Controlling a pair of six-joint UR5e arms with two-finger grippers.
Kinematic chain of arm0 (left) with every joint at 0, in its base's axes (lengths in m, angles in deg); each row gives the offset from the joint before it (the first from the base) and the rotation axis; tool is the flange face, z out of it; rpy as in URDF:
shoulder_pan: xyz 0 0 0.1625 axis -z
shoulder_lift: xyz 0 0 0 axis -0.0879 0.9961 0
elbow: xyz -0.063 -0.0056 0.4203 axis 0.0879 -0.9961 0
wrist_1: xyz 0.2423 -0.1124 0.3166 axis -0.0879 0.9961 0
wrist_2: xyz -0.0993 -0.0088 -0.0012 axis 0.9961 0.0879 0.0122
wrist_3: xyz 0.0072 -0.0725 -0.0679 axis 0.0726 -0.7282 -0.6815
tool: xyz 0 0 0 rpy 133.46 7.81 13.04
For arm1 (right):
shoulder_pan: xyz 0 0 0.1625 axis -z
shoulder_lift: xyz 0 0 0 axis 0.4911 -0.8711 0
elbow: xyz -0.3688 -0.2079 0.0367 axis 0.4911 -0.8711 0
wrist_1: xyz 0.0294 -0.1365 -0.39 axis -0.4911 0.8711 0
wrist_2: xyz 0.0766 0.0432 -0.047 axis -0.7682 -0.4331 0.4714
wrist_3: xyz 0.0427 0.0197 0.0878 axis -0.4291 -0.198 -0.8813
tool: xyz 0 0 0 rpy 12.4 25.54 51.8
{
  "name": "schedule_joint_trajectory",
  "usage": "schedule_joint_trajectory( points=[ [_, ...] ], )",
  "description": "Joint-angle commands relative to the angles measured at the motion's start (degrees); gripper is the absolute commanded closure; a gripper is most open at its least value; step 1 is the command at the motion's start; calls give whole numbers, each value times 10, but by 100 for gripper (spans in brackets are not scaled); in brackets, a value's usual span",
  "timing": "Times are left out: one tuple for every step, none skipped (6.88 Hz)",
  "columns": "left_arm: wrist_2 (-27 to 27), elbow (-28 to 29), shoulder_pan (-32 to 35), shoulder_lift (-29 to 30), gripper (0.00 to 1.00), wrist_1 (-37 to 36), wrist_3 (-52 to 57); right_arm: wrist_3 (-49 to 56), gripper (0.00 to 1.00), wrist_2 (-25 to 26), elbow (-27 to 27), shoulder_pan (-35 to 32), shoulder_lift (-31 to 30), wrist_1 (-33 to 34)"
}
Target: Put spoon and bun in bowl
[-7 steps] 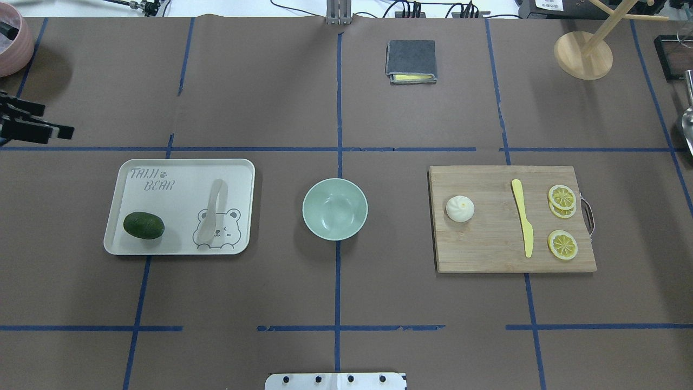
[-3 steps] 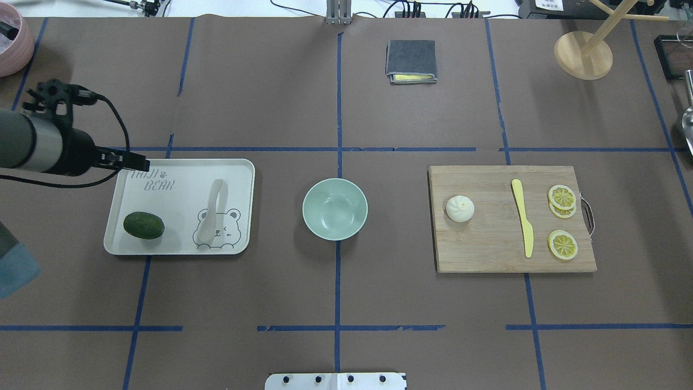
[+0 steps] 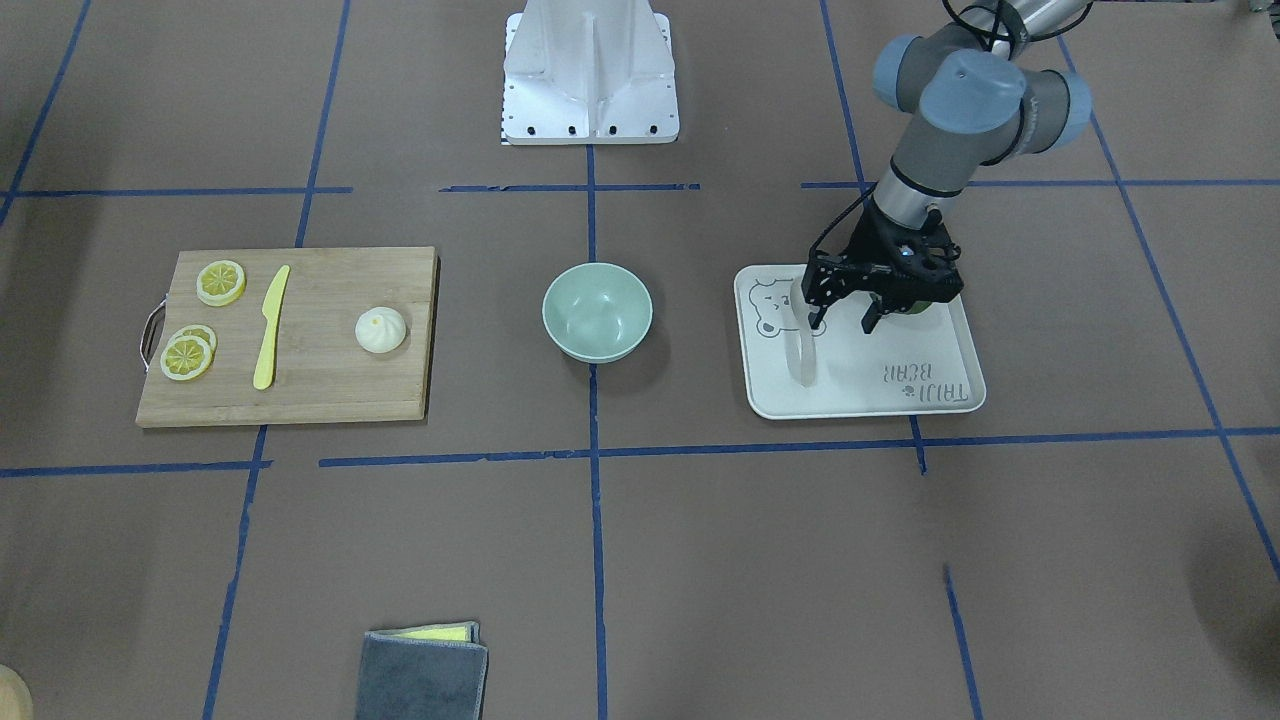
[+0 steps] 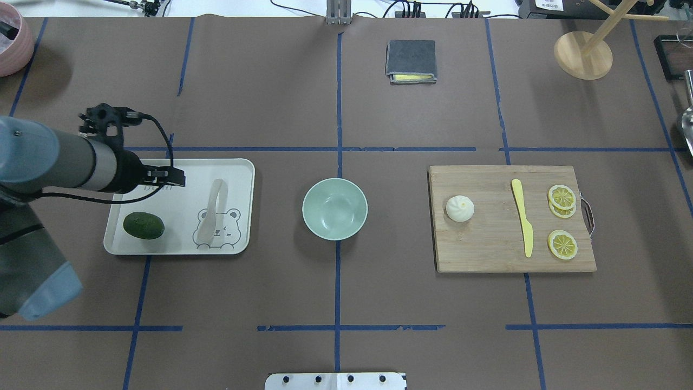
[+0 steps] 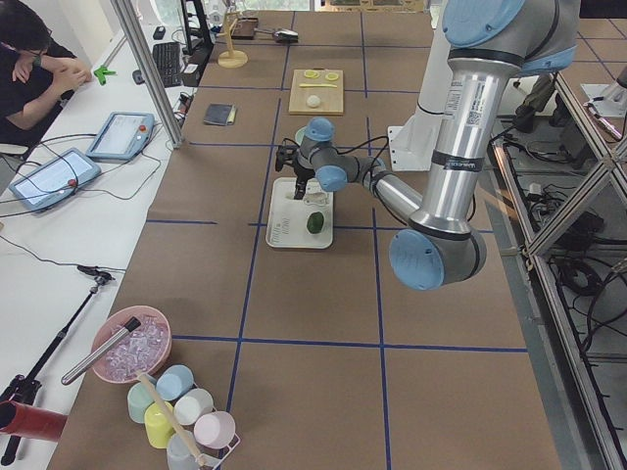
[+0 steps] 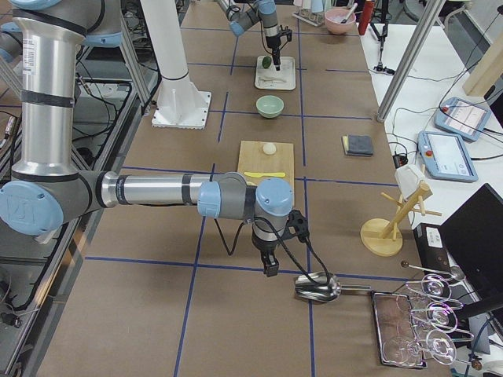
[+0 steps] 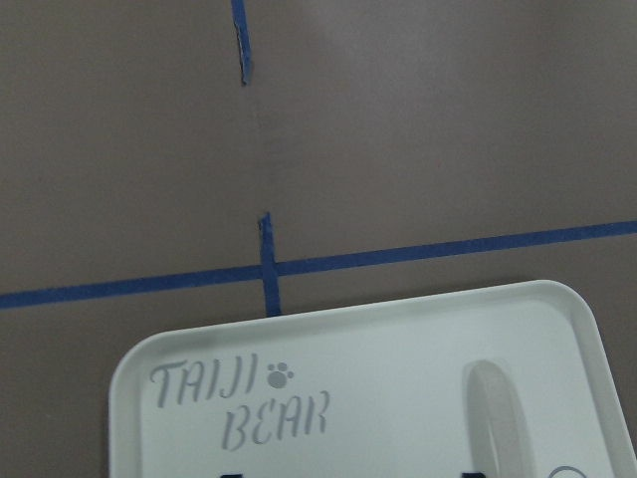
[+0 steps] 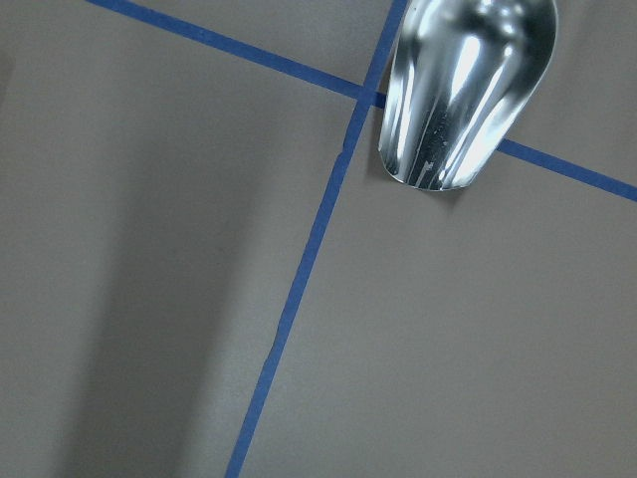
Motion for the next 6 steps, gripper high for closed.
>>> schedule_joint_trajectory(
  points=[
    [-7, 30, -10, 21, 34, -1, -4, 0, 0, 0, 0, 0, 0, 0],
    [-8, 42, -11, 24, 36, -1, -4, 0, 0, 0, -1, 0, 0, 0],
    [-10, 52, -12, 30, 36, -1, -3, 0, 0, 1, -2, 0, 0, 0],
    [-10, 54, -21, 32, 36, -1, -3, 0, 0, 1, -3, 0, 0, 0],
    [-19, 54, -25, 33, 38, -1, -4, 0, 0, 1, -3, 0, 0, 0],
    [-32, 53, -27, 33, 50, -1, -4, 0, 0, 1, -4, 0, 0, 0]
  ],
)
